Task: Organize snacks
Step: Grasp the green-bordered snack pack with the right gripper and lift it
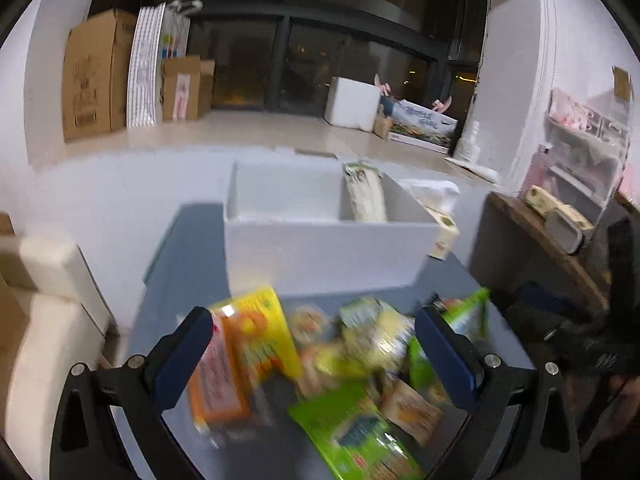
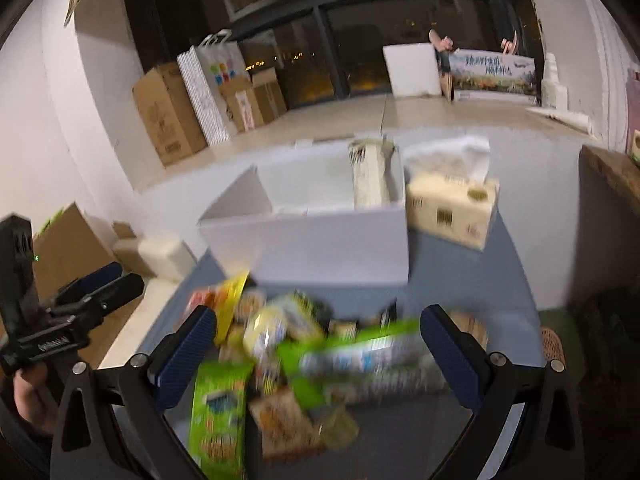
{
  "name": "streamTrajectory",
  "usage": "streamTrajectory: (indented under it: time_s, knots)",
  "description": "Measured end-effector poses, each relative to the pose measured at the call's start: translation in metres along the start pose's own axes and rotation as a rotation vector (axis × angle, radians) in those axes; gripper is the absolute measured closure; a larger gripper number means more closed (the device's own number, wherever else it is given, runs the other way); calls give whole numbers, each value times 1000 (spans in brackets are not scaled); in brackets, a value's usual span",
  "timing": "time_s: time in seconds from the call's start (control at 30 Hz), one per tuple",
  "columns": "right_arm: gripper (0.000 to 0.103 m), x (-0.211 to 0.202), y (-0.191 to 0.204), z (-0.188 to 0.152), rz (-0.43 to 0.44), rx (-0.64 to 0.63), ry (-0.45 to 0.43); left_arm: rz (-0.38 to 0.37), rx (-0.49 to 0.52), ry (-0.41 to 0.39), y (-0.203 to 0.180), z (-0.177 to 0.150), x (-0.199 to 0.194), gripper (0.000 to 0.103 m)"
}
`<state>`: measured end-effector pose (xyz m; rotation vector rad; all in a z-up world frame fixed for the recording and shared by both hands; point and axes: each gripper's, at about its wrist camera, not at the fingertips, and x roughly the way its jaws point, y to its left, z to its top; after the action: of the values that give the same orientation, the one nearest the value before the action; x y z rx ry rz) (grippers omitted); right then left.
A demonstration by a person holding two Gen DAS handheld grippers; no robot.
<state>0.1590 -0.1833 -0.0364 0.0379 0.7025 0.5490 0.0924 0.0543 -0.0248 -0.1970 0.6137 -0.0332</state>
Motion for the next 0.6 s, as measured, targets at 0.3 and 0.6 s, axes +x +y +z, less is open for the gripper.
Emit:
streamTrajectory:
  time_s: [0.3, 0.6]
  knots:
    - [0, -8, -21, -49, -55, 94, 47, -27, 45, 15, -23, -32, -19, 0]
    - [0, 43, -91, -64, 101, 598, 158, -49, 29, 1, -25, -34, -23, 0]
